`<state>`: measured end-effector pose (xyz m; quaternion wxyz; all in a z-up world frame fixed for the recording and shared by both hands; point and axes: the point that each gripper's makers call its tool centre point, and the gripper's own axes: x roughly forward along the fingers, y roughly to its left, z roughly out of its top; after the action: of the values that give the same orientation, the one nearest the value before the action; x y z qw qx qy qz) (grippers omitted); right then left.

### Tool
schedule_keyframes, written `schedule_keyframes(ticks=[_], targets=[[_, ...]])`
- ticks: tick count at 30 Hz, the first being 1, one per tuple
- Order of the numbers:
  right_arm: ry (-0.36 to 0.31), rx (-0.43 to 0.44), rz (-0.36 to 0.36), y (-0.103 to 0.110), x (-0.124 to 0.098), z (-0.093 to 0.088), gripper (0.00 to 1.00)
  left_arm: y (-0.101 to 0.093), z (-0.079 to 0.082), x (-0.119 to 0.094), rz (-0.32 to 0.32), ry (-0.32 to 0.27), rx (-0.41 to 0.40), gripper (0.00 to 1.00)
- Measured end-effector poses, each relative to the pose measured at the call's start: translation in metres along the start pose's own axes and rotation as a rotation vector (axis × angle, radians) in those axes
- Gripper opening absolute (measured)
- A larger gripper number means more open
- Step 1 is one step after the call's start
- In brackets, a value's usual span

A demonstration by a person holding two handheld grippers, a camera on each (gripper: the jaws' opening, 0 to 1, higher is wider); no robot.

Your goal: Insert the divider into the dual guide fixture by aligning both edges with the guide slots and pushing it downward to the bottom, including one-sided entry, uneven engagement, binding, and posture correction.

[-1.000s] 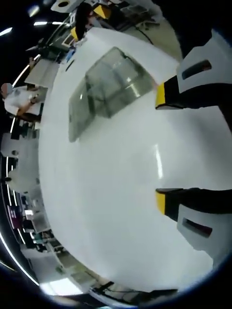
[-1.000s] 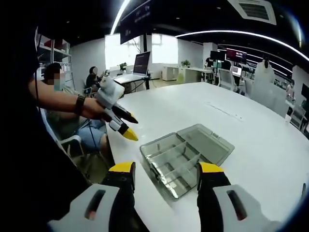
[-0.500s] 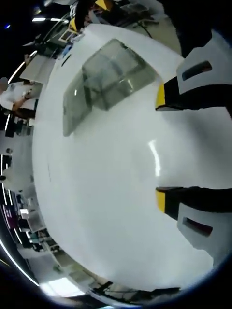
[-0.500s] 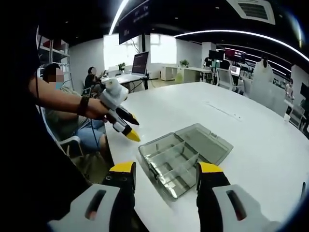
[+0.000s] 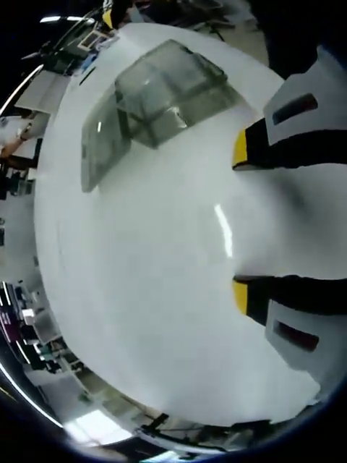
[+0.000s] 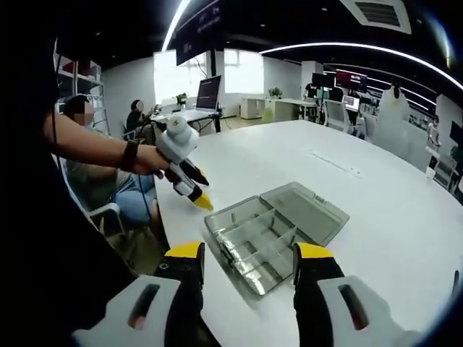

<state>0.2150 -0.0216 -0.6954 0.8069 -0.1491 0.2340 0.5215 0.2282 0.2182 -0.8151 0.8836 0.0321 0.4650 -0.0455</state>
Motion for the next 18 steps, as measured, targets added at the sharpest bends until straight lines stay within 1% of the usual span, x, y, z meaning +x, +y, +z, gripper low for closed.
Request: schedule_keyframes(ticks=[4,9,14,18], targets=[[0.002,0.002,0.005,0.0012,0.0024,-0.0007,0.45,0.0012,0.0016,0.0007,-0.003,0.035,0.008,0.52],[0.0,0.004,0.005,0.0007,0.0034,0.0001,0.45,0.0026,0.002,0.0025,-0.019,0.097,0.04,0.46],[-0.001,0.002,0.003,-0.0014,0.0026,0.0007,0.45,0.0018,0.0036,0.0034,-0.02,0.13,0.05,0.38],[0.001,0.008,0.003,-0.0025,0.0024,-0.0014,0.45,0.0003,0.0038,0.0039,-0.026,0.144,0.063,0.35]])
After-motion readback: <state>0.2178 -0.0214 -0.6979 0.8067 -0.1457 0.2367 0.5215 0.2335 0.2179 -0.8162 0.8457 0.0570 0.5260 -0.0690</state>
